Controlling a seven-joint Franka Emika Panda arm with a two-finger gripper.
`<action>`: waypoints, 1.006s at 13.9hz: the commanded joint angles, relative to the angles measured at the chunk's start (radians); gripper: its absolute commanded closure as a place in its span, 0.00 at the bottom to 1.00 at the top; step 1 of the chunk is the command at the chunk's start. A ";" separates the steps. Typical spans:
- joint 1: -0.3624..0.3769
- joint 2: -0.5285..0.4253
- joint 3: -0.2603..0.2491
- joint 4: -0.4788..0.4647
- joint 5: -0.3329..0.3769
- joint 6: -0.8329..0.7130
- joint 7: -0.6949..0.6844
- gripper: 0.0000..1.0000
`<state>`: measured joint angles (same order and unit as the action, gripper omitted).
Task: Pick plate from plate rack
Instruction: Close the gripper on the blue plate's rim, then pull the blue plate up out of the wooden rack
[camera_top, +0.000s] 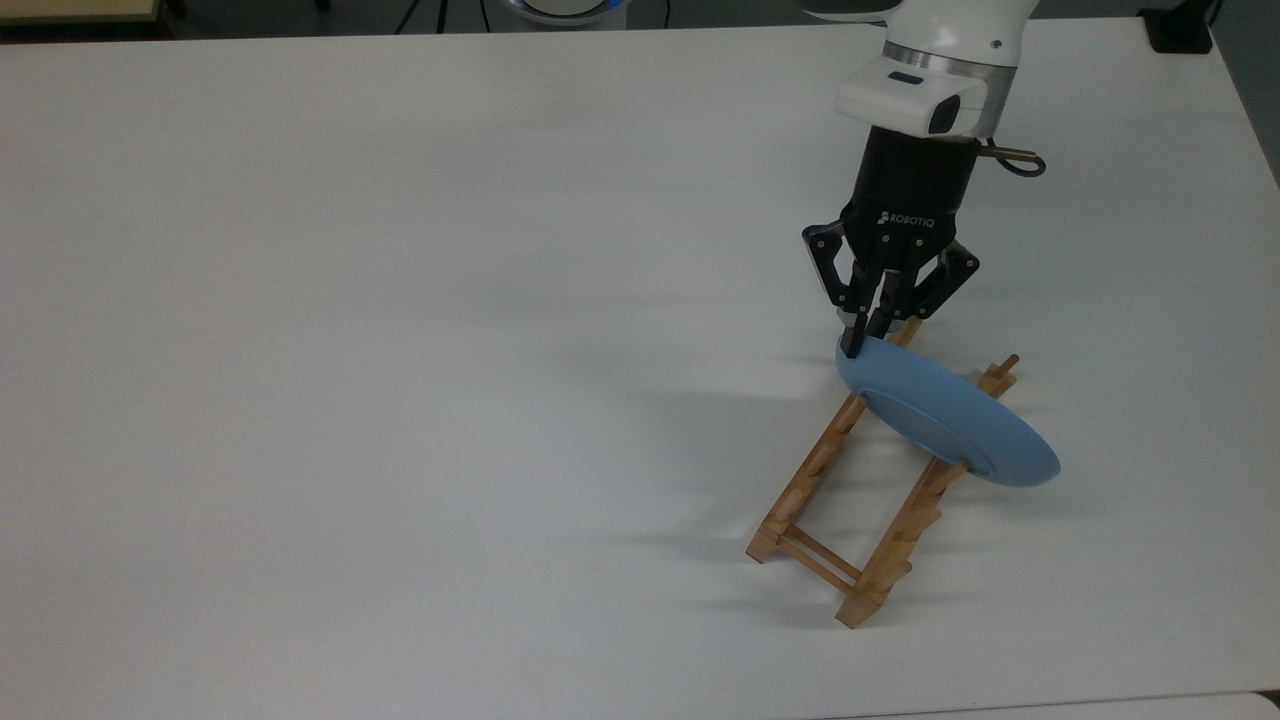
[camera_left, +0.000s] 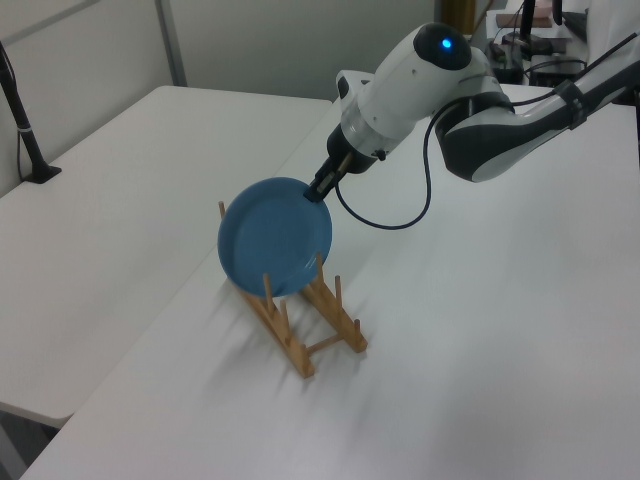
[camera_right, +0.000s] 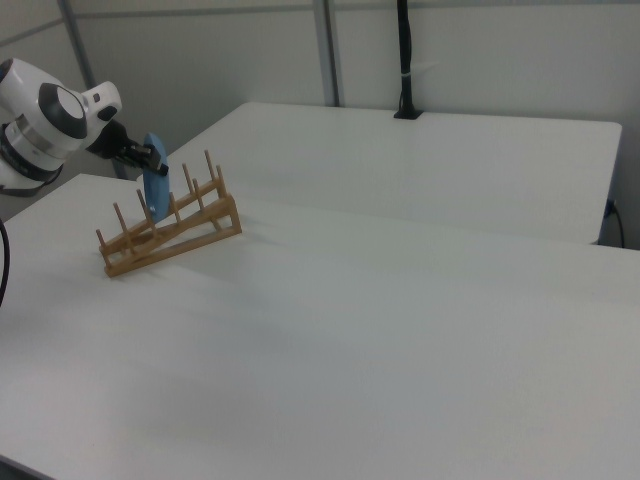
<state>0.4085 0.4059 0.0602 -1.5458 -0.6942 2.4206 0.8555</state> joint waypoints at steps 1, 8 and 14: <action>-0.002 -0.045 -0.003 -0.007 -0.024 0.012 0.027 0.88; -0.037 -0.179 0.000 -0.069 0.030 -0.017 0.027 0.88; -0.152 -0.275 -0.006 -0.068 0.447 -0.337 -0.461 0.91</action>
<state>0.3088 0.1986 0.0555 -1.5743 -0.3846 2.1825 0.6122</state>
